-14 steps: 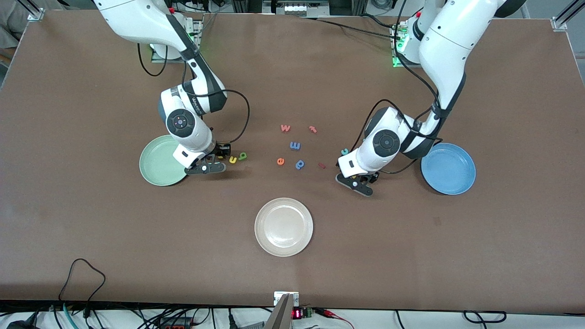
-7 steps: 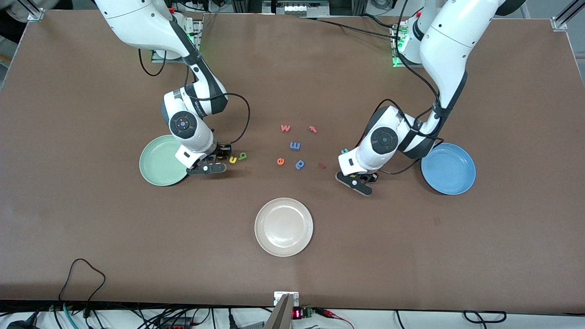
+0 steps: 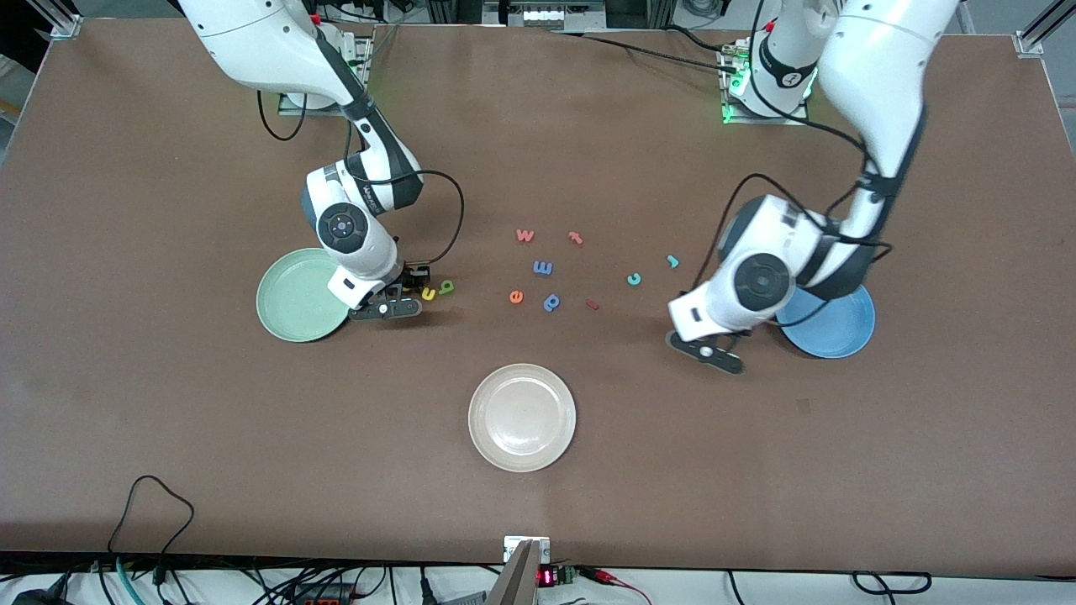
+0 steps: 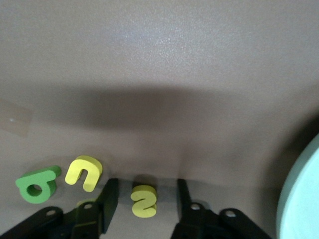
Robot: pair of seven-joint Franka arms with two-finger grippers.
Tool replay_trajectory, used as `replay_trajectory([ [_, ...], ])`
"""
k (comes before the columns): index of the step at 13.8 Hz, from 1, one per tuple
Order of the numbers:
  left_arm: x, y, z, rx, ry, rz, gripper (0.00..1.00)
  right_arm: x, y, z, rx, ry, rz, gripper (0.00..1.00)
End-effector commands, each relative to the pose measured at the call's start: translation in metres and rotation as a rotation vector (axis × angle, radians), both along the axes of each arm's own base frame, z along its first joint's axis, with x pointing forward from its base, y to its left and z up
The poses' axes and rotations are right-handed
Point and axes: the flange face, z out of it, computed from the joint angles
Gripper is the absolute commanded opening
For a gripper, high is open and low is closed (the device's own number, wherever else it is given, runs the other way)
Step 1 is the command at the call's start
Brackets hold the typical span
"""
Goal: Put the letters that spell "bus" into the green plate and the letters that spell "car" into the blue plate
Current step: 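Place the 2 on the green plate while the left gripper places the d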
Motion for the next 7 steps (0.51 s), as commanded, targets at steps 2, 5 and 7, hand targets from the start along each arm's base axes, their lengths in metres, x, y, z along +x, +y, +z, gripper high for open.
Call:
replay_trajectory([
  [2, 0.019, 0.122, 0.0, 0.017, 0.064, -0.044, 0.15, -0.003, 0.001, -0.005, 0.001, 0.002, -0.006, 0.2],
  [5, 0.003, 0.17, -0.028, 0.043, 0.121, -0.061, 0.18, -0.002, 0.001, -0.002, 0.003, -0.001, -0.006, 0.02],
  [7, -0.019, 0.184, -0.063, 0.07, 0.127, -0.096, 0.21, 0.006, -0.002, 0.016, 0.017, -0.026, -0.001, 0.0],
])
